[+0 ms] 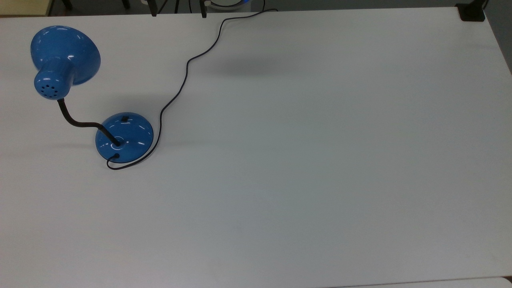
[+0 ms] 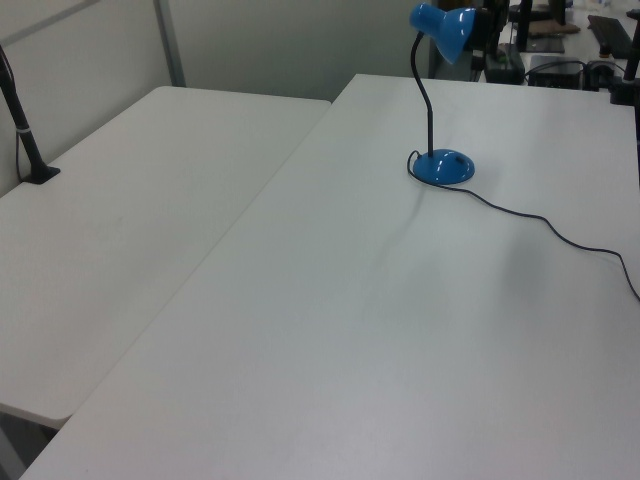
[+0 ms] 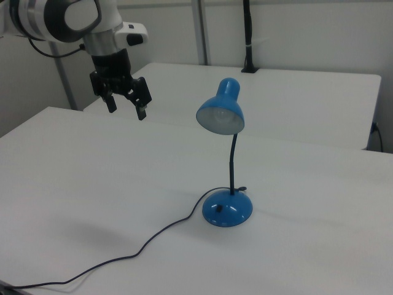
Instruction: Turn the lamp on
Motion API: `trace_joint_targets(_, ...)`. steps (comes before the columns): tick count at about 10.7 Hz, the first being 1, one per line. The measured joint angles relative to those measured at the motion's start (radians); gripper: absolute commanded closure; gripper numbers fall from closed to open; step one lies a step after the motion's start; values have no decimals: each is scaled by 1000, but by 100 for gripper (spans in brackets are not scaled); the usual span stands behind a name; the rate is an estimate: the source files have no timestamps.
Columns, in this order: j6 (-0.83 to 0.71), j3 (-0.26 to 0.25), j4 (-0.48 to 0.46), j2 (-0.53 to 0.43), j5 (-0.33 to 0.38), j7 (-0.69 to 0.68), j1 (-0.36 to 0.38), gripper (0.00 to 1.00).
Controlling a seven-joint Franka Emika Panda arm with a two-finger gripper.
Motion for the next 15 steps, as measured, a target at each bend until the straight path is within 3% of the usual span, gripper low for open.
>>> trace_joint_targets(11, -1, 3, 4, 6, 0, -14, 5, 0)
trace_joint_targets(12, -16, 1, 4, 6, 0, -67, 4, 0)
trace_joint_targets(15, -164, -8, 3, 1, -6, -400, -39, 0)
